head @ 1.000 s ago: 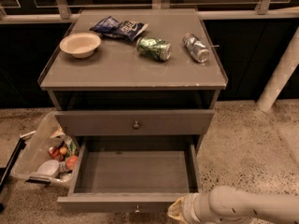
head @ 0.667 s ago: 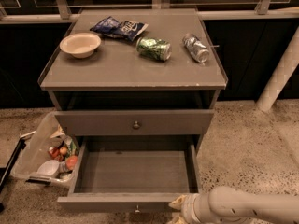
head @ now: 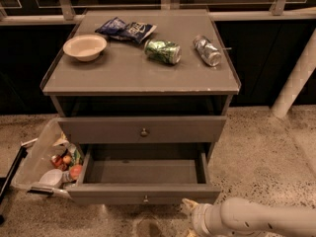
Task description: Close middle drawer
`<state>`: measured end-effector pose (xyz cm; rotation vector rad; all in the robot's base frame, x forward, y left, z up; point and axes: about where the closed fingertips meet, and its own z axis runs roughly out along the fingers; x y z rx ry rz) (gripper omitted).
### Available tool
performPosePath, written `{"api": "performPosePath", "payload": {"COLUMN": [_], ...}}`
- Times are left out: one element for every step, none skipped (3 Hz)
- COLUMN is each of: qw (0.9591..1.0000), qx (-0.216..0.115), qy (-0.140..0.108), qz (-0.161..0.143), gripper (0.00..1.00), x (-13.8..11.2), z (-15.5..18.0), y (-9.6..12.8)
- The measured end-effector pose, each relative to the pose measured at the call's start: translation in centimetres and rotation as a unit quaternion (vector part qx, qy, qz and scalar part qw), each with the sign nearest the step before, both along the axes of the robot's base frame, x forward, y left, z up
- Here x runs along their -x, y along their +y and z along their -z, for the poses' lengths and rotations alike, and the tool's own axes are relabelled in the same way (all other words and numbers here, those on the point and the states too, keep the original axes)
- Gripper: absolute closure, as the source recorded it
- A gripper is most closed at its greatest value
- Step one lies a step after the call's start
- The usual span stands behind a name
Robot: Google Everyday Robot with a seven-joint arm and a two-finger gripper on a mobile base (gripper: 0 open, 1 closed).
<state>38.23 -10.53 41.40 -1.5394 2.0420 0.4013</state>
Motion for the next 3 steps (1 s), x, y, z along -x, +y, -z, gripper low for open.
{"api": "performPosePath", "payload": {"qw": [0.9988, 0.9948, 0.992], "qx": [0.011, 0.031, 0.047], "qy": [-0.028, -0.059, -0.08], "qz": [-0.038, -0.077, -0.084], "gripper": [0.43, 0.66, 0.89], "x": [-3.8, -9.8, -13.9], "z": [0.0, 0.2, -0.2], "y": [1.5, 3.2, 3.7]}}
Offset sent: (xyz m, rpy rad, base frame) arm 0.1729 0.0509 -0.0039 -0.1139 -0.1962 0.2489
